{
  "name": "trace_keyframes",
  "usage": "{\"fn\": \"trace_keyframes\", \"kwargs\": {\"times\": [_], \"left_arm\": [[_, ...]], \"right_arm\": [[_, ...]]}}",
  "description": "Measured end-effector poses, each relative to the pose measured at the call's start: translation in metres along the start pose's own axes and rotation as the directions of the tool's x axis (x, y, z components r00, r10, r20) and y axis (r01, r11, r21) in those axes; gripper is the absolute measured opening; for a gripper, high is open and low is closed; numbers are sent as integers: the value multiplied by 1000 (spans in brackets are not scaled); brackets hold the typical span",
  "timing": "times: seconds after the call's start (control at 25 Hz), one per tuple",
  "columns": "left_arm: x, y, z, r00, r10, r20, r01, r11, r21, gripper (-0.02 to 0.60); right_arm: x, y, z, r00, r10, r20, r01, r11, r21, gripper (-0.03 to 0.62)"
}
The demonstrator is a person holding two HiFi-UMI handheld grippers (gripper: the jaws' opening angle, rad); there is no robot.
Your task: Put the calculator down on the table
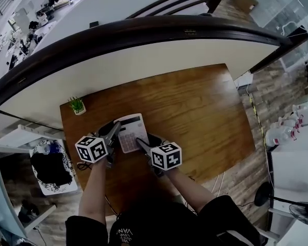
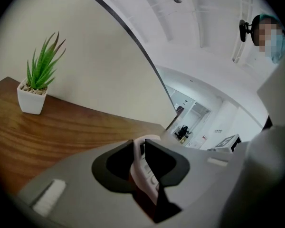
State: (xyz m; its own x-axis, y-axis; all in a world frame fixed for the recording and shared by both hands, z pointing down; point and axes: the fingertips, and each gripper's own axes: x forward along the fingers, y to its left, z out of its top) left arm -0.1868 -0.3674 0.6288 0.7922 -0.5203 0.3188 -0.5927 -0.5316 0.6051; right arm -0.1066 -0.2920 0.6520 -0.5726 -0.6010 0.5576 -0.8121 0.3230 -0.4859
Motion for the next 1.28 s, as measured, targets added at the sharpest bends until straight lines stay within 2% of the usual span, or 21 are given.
{"fn": "trace_keyframes", "kwargs": {"times": [0.44, 0.6, 0.88, 1.08, 1.28], "left_arm": [[13, 14, -6, 998, 58, -8, -58, 998, -5, 69], [17, 15, -9, 997, 77, -32, -76, 997, 11, 71], [20, 19, -11, 989, 128, -71, -126, 991, 36, 72], [21, 21, -13, 982, 166, -90, -157, 983, 95, 77], [21, 20, -13, 982, 171, -75, -163, 981, 104, 99]], "right_arm": [[13, -16, 1, 997, -60, -45, 57, 995, -76, 176], [15, -20, 0, 992, -100, -73, 91, 989, -118, 176], [18, -21, 1, 988, -121, -94, 103, 978, -179, 183], [17, -20, 5, 988, -132, -85, 111, 970, -216, 184], [13, -20, 4, 988, -127, -86, 107, 972, -209, 184]]}}
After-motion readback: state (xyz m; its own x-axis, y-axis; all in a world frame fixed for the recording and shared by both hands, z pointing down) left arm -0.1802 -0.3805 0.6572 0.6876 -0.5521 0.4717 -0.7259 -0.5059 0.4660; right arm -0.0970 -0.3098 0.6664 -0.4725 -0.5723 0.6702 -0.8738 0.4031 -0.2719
